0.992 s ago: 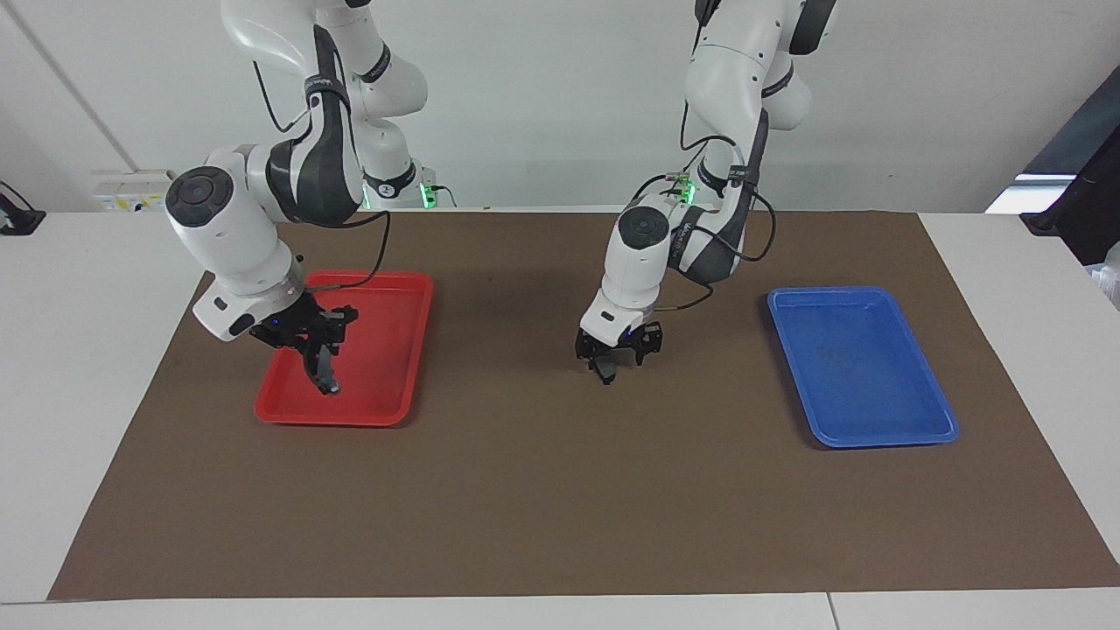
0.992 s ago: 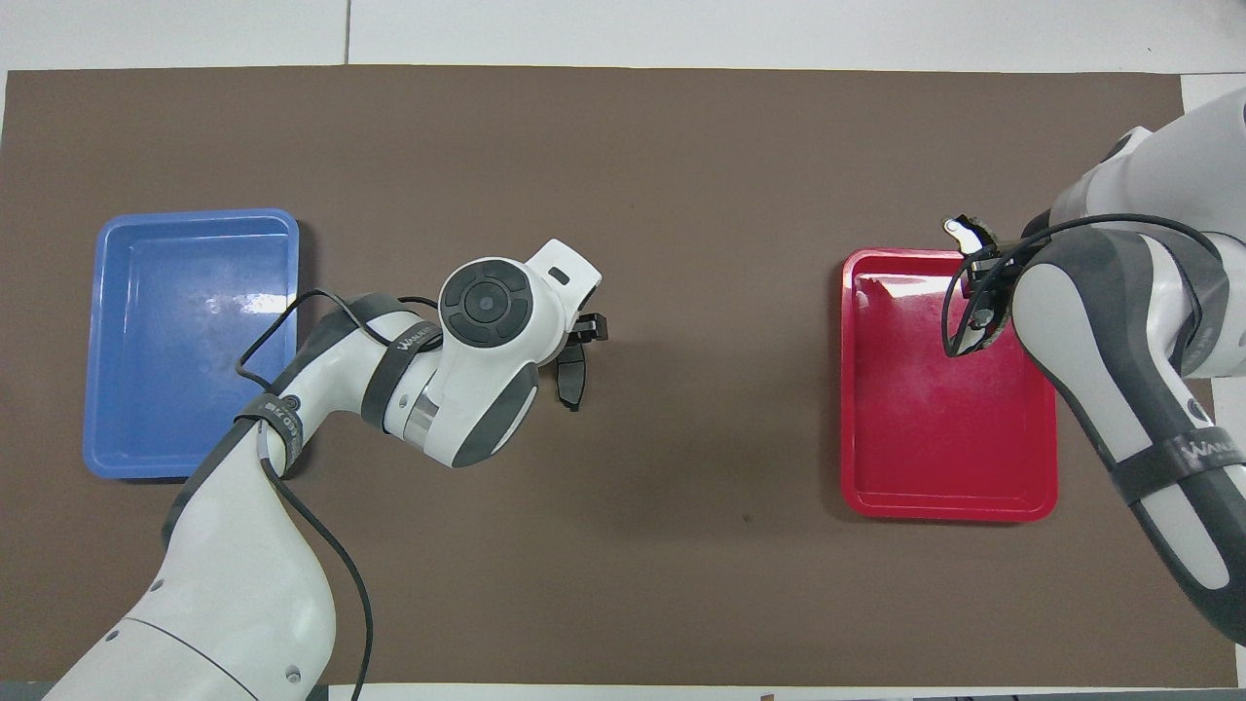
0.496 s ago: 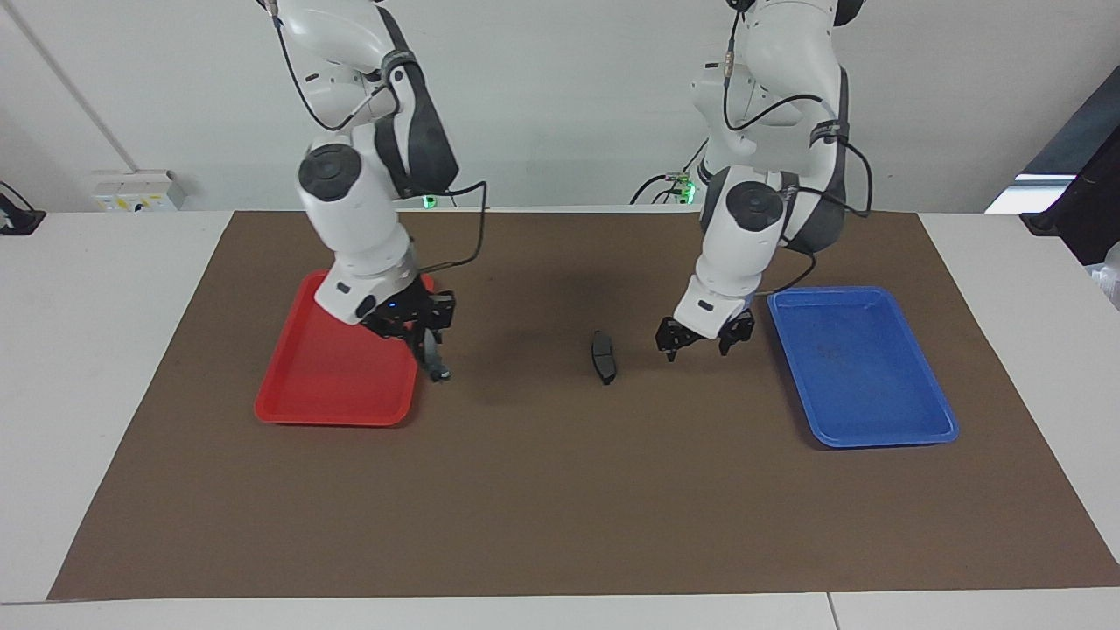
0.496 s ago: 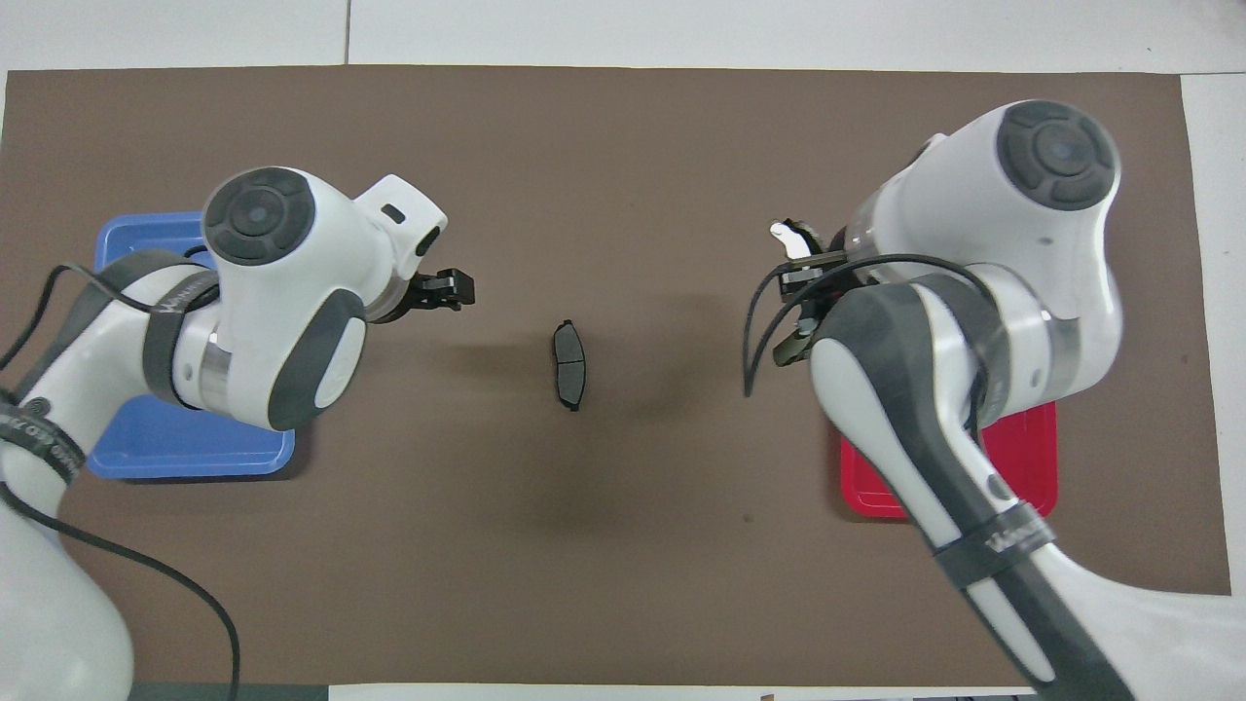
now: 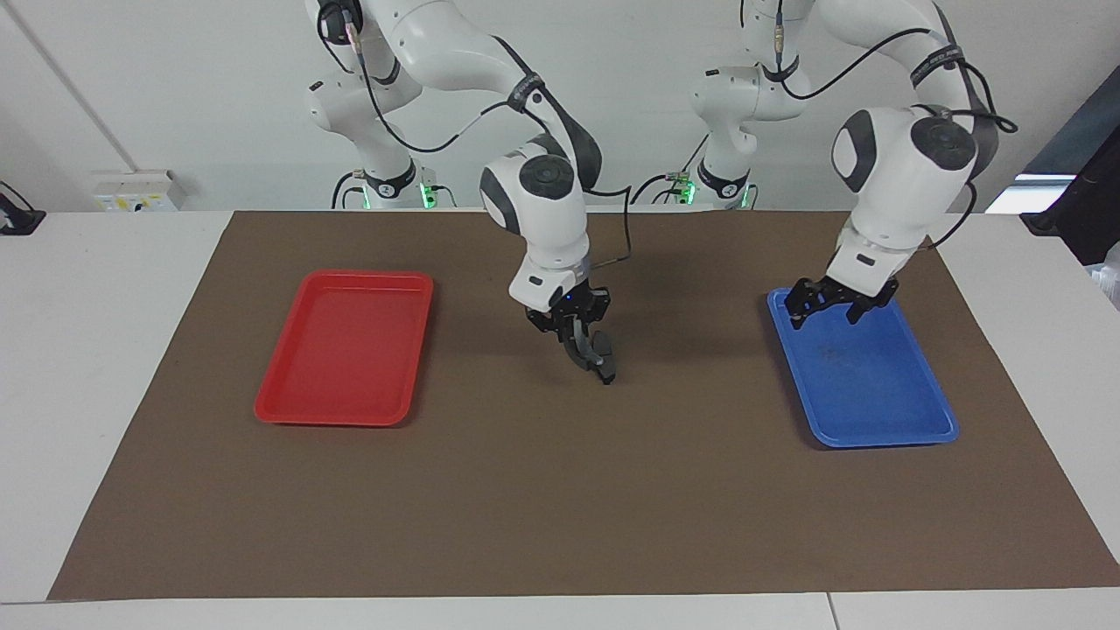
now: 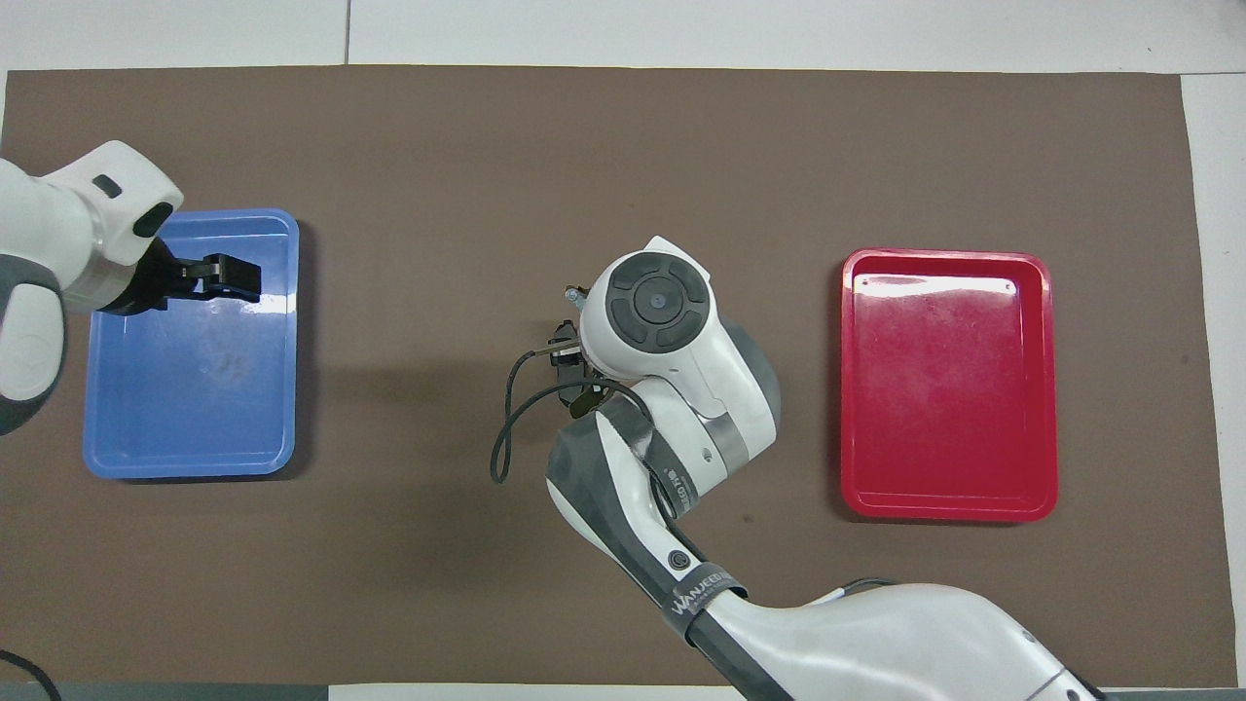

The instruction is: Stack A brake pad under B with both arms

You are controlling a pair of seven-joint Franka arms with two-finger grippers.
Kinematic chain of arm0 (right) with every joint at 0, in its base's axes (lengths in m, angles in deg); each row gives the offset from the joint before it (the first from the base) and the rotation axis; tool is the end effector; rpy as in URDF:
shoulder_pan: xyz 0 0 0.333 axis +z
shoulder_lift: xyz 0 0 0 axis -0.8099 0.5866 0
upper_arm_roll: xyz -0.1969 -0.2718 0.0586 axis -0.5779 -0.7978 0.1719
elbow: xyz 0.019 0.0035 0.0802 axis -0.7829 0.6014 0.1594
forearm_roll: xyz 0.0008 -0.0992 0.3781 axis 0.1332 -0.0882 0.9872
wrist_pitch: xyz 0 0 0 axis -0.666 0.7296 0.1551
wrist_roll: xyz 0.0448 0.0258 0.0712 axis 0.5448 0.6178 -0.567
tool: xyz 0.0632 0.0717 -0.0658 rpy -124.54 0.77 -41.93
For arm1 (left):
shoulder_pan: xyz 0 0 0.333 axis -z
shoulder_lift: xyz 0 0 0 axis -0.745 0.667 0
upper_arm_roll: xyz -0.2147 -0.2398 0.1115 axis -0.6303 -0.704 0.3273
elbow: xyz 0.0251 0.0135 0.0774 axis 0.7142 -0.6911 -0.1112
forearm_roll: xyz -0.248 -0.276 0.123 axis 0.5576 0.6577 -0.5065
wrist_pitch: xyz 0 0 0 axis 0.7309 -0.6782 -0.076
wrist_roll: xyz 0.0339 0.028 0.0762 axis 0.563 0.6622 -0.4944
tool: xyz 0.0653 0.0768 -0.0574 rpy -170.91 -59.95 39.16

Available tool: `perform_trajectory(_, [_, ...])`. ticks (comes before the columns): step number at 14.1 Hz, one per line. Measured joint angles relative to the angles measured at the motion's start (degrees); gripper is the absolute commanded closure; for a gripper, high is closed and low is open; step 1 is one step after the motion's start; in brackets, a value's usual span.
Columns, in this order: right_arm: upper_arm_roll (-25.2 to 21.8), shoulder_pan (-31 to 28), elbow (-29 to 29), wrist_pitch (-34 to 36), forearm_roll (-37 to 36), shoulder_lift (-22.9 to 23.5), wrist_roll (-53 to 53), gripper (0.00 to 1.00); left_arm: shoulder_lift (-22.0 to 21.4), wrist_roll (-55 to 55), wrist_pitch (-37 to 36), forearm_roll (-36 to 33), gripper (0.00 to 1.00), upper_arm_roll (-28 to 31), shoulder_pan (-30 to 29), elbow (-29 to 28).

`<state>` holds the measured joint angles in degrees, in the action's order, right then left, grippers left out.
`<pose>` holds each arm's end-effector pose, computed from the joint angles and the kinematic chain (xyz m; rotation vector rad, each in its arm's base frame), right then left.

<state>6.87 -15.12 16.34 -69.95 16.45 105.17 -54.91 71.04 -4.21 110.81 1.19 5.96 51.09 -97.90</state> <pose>0.5457 0.4139 0.3667 -3.0227 -0.2098 -0.0586 0.5623 -0.0350 0.5114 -3.1245 0.0034 -0.0605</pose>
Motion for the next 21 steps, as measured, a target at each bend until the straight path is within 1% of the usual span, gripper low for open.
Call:
perform_trajectory(2, [-0.03,0.29,-1.45,-3.17,0.0,3.4,0.06,0.81,-2.02,3.14,-4.62,0.02,0.0,0.04,-2.69,2.01])
perform_trajectory(3, [-0.02,0.55,-1.64,-4.31,0.0,4.38,0.06,0.8,-2.56,4.43,-7.75,0.03,0.0,0.06,-3.52,4.16])
perform_trajectory(5, [-0.02,1.17,-1.68,-4.51,0.0,4.79,0.06,0.79,-2.68,5.23,-13.07,0.03,0.0,0.04,-3.99,8.81])
perform_trajectory(7, [-0.02,1.53,-1.6,-4.59,0.0,4.79,0.06,0.78,-2.5,5.24,-16.87,0.03,0.0,-0.06,-3.98,12.09])
perform_trajectory(13, [-0.03,1.86,-0.3,-5.77,0.0,4.87,0.06,0.69,-1.3,5.24,-17.99,0.03,0.0,0.07,-4.17,12.44])
perform_trajectory(15, [-0.03,1.95,0.05,-6.47,0.0,4.87,0.06,0.55,-1.24,5.24,-17.99,0.03,0.0,0.07,-4.17,12.44])
perform_trajectory(16, [-0.03,1.95,0.39,-6.79,0.0,4.87,0.06,0.3,-1.24,5.24,-17.99,0.03,0.0,0.07,-4.17,12.44])
perform_trajectory(17, [-0.03,1.96,0.86,-6.83,0.0,4.87,0.06,0.12,-1.24,5.24,-17.99,0.03,0.0,0.07,-4.17,12.44])
perform_trajectory(18, [-0.03,1.97,1.21,-6.95,0.0,4.84,0.06,0.01,-1.24,5.24,-17.99,0.03,0.0,0.07,-4.17,12.44])
perform_trajectory(21, [-0.16,2.68,1.11,-6.95,0.0,4.62,0.3,0.0,-1.24,5.24,-18.01,0.03,0.0,0.06,-4.17,12.44])
